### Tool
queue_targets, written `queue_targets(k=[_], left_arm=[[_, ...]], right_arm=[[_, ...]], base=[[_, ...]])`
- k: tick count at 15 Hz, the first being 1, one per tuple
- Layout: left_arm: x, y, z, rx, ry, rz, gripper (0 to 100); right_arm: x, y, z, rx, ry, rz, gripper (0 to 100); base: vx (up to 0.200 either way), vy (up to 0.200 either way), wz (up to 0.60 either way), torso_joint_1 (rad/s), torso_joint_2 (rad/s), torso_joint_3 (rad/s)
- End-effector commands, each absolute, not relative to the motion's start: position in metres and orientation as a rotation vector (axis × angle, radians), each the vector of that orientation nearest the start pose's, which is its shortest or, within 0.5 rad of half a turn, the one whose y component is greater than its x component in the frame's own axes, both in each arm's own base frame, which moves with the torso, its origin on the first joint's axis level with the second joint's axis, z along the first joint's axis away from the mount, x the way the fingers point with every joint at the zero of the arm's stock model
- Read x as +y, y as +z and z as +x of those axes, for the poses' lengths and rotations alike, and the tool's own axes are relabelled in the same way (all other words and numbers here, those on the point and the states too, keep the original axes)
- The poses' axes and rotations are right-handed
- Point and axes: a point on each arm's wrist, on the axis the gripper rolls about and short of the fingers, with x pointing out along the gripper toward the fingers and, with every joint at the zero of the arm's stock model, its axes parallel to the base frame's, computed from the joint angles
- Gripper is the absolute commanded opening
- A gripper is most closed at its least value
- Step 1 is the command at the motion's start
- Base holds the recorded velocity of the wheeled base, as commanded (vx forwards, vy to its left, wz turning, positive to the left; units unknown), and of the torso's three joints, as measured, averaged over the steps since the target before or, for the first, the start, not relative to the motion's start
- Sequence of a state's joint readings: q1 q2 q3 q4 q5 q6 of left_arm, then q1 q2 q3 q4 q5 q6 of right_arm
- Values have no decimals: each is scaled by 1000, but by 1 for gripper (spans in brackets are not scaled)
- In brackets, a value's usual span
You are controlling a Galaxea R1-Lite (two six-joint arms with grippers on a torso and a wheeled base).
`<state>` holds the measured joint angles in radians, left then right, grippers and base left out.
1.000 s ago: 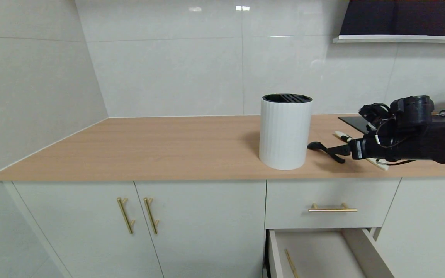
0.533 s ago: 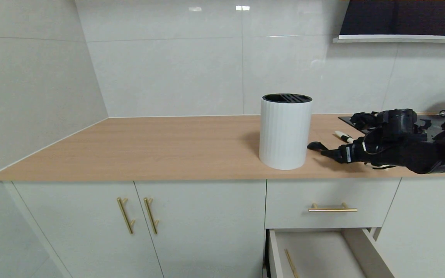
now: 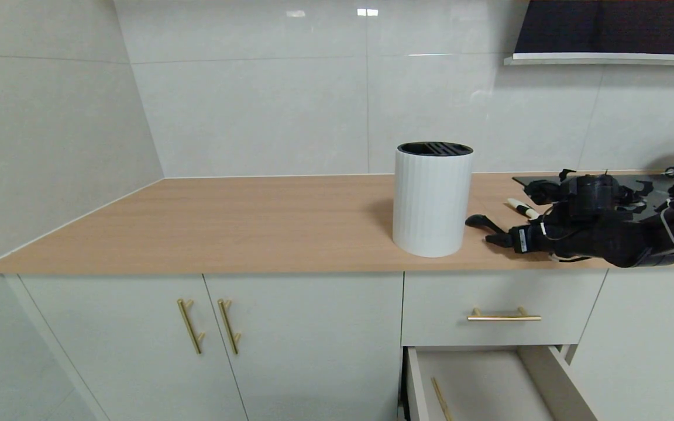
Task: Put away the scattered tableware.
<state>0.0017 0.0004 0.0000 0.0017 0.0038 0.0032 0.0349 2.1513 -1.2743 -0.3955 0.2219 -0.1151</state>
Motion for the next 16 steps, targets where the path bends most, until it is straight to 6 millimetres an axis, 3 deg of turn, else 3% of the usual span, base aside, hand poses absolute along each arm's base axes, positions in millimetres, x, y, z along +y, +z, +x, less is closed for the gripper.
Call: queue_targets(k=[1, 5, 6, 16], left_arm=[[0, 75, -23, 2, 8, 3, 100], [0, 75, -23, 2, 5, 3, 100], [0, 75, -23, 2, 6, 3, 100], [0, 75, -23, 2, 6, 3, 100]], right_arm=[[20, 114, 426, 473, 279, -68, 100], [20, 112, 427, 476, 278, -70, 100], [20, 112, 426, 476, 278, -70, 0], [24, 112, 426, 479, 285, -71, 0]], base=[[0, 0, 0, 0, 0, 0], [0, 0, 0, 0, 0, 0], [0, 0, 0, 0, 0, 0], [0, 0, 0, 0, 0, 0]])
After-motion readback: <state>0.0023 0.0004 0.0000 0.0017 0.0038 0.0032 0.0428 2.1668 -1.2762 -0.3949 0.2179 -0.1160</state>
